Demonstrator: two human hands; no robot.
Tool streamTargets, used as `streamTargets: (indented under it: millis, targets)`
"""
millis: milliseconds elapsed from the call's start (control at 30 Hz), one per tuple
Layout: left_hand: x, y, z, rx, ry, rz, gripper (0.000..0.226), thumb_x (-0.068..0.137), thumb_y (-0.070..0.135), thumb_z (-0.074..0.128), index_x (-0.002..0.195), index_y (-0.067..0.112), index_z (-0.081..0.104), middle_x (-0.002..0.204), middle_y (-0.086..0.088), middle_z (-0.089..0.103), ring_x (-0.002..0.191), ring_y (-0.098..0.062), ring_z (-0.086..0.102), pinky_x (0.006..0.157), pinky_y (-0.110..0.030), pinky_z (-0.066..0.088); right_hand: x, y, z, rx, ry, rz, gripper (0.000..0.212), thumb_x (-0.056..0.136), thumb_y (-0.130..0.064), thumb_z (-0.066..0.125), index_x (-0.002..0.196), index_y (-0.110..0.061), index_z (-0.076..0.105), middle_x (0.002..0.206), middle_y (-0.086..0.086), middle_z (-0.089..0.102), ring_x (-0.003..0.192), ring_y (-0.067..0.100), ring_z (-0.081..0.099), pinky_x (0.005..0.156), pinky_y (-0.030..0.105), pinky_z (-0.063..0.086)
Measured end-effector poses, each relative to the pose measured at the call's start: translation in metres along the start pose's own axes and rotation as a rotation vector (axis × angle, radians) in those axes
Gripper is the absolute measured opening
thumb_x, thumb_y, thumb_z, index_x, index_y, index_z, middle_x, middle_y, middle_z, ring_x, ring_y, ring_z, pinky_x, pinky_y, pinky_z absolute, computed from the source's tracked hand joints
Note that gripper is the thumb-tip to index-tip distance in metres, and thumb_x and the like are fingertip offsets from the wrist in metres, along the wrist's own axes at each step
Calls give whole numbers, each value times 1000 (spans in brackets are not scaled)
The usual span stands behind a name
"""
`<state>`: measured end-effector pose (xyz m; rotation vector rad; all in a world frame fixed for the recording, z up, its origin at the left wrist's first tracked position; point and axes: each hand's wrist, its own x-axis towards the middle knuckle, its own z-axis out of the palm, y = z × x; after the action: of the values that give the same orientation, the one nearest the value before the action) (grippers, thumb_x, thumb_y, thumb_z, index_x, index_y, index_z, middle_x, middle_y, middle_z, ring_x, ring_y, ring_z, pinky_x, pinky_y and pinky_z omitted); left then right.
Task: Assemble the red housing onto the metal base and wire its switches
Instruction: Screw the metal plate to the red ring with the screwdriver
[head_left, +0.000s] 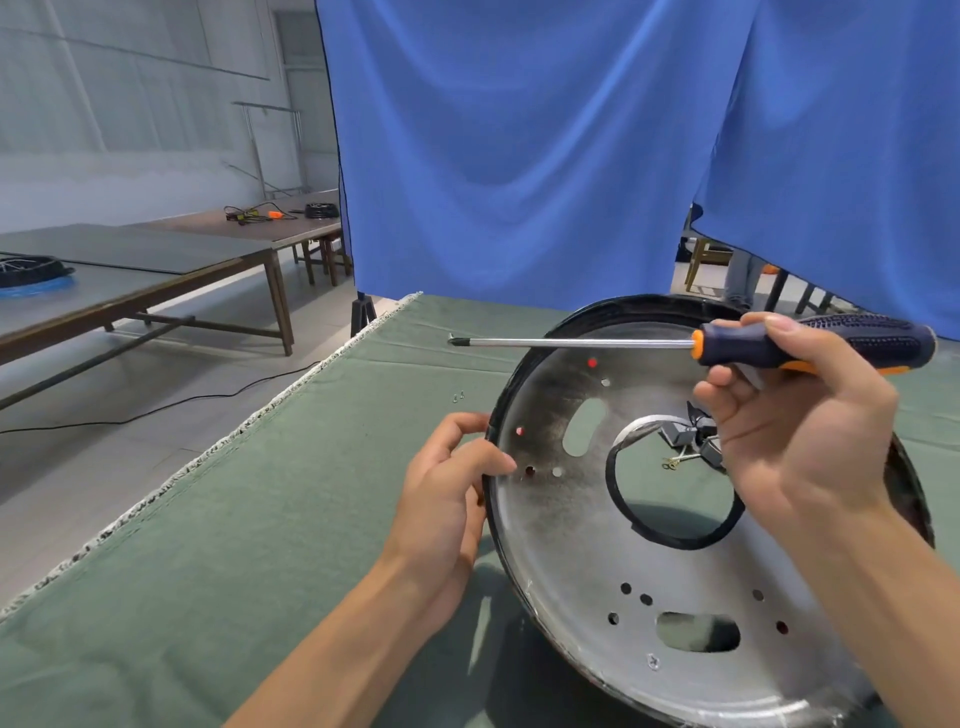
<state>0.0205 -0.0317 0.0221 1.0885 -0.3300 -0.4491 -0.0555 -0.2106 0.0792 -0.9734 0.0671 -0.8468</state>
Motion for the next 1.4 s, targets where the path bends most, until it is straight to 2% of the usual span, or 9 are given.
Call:
streamTargets:
  millis: [133,233,333,533,633,733,800,867,1400]
  targets:
    - [1,1,-1,-6,-11,-6,30,58,7,58,86,16,57,88,-13,57,88,-27,47,83,-44,33,-1,-1,2,7,4,12,32,90,-15,45,65,-14,65,69,3,66,50,13,53,54,18,49]
    - [1,3,0,-42,-33,-16,32,58,4,58,88,14,53,90,-15,52,88,-28,45,80,-43,33,-1,-1,2,7,11,22,26,90,-16,45,71,-12,62,70,3,66,50,13,52,54,18,49]
    - [-1,4,0,-103,-77,-31,26,57,1,57,79,15,54,87,-13,55,84,-26,49,71,-38,40,0,-3,2,0,8,27,21,90,-16,45,75,-11,58,69,2,64,50,13,52,54,18,49]
    - [-2,2,3,-152,-62,-18,25,60,8,62,83,14,51,77,-8,62,71,-21,59,67,-33,47,-1,-5,2,0,-2,20,16,90,-17,46,80,-11,57,70,2,63,50,13,53,53,18,49]
    - [-2,2,4,-148,-13,10,20,62,13,67,76,16,54,76,-7,63,67,-19,60,66,-34,47,-1,-4,2,1,-5,27,15,89,-17,46,81,-11,57,71,3,62,50,13,53,53,18,49]
    - [-2,0,5,-57,109,59,37,56,24,81,79,13,55,78,-12,55,68,-22,55,63,-33,47,-1,-2,3,-13,-19,27,15,89,-17,46,81,-10,57,71,3,65,50,12,54,52,18,49]
    - [-2,-1,6,-40,214,112,39,56,38,74,77,11,55,82,-11,52,72,-24,50,66,-37,45,-1,0,3,-17,-24,29,16,89,-16,45,82,-9,57,70,3,67,49,12,54,52,18,49]
    - [-3,-2,6,-42,266,141,40,57,42,72,76,11,57,83,-12,52,74,-25,49,71,-41,43,-2,1,3,-13,-25,33,16,89,-16,45,82,-9,57,70,3,68,49,12,54,51,18,49]
    - [-4,-5,10,-77,346,269,31,55,41,74,62,13,63,63,-9,57,58,-19,52,54,-27,48,-4,-2,4,10,-17,25,16,90,-16,45,81,-11,57,67,1,66,49,12,52,50,17,48]
